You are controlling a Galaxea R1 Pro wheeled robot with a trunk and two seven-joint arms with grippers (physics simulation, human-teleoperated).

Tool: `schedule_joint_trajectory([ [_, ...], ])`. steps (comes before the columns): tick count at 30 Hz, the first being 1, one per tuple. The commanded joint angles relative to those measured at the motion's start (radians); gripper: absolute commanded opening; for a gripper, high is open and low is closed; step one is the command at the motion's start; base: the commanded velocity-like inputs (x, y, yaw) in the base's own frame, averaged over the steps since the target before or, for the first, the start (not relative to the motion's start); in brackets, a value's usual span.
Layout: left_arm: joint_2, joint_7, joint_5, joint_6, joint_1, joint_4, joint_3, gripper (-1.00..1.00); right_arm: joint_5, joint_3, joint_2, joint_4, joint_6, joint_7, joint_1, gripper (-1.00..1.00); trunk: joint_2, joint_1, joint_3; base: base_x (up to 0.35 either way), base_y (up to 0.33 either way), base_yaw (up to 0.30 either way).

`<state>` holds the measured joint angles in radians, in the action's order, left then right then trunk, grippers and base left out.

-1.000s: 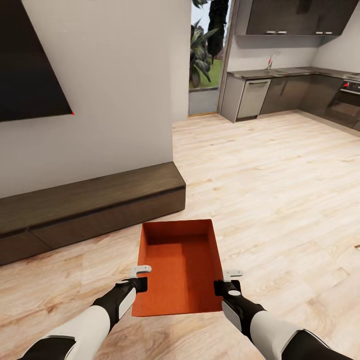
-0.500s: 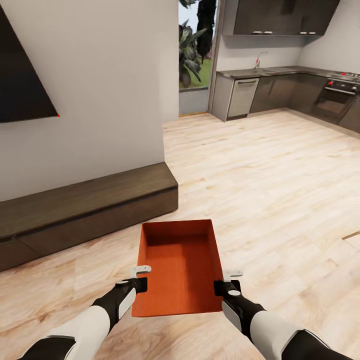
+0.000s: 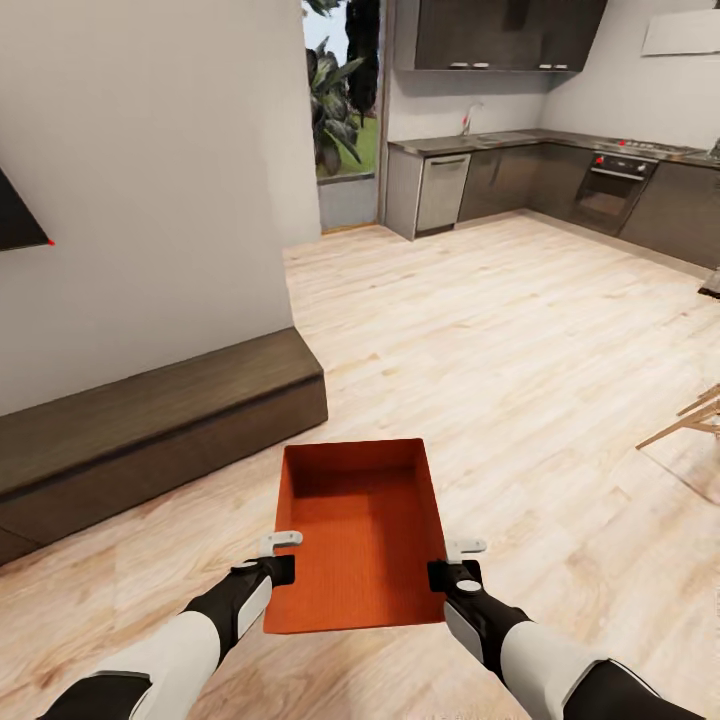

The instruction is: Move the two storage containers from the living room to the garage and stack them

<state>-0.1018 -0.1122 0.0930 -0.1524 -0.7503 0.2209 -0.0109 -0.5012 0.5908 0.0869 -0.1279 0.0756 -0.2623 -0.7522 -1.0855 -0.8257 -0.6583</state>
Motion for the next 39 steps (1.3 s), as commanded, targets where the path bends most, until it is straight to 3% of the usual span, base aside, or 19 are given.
schedule_joint_trajectory([
  [1,0.002,-0.012,-0.015,-0.007,0.000,0.005,0.005,-1.00,-0.016,-0.016,-0.001,0.004,0.007,-0.014,-0.001,-1.00,-0.001,0.000,-0.001,0.000,0.000,-0.242],
  [39,0.003,-0.012,-0.015,-0.007,0.000,0.003,0.005,-1.00,-0.016,-0.016,-0.001,0.004,0.009,-0.014,-0.001,-1.00,-0.001,0.000,-0.001,0.000,0.000,-0.243],
])
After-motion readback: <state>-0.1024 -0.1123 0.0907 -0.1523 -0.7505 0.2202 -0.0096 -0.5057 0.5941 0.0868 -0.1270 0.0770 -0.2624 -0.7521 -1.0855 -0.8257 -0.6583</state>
